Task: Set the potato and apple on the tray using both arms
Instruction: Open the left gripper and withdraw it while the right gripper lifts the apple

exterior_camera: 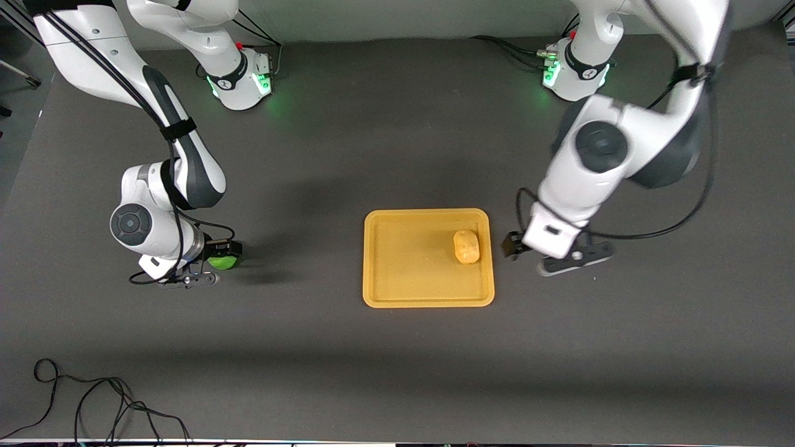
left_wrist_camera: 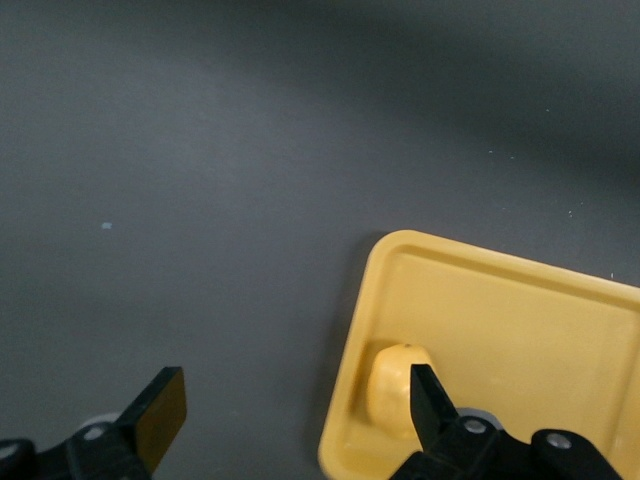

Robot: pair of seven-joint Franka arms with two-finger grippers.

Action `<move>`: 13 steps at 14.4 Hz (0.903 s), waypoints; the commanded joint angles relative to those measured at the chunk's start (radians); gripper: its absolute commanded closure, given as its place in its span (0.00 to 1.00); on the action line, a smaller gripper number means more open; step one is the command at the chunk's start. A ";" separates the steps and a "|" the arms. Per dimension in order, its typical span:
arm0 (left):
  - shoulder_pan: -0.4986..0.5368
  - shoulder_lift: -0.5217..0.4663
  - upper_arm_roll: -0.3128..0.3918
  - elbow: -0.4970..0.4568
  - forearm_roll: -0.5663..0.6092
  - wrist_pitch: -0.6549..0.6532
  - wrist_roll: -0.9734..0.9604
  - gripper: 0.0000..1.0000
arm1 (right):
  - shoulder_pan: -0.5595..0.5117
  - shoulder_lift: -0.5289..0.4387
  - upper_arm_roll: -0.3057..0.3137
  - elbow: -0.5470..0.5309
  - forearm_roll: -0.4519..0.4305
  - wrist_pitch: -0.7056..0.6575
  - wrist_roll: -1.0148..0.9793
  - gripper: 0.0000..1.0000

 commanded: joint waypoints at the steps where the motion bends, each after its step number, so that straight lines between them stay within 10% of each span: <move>1: 0.123 -0.127 -0.004 -0.037 -0.113 -0.113 0.216 0.00 | -0.002 0.003 -0.008 -0.031 -0.011 0.055 -0.020 0.00; 3: 0.190 -0.171 -0.004 -0.037 -0.129 -0.180 0.307 0.00 | -0.002 0.015 -0.018 -0.077 -0.014 0.142 -0.021 0.00; 8: 0.284 -0.222 0.000 -0.036 -0.129 -0.282 0.480 0.00 | 0.004 -0.006 -0.012 -0.066 -0.011 0.107 0.000 0.77; 13: 0.313 -0.234 0.005 -0.039 -0.123 -0.304 0.523 0.00 | 0.007 -0.012 0.193 0.128 0.001 -0.137 0.256 0.80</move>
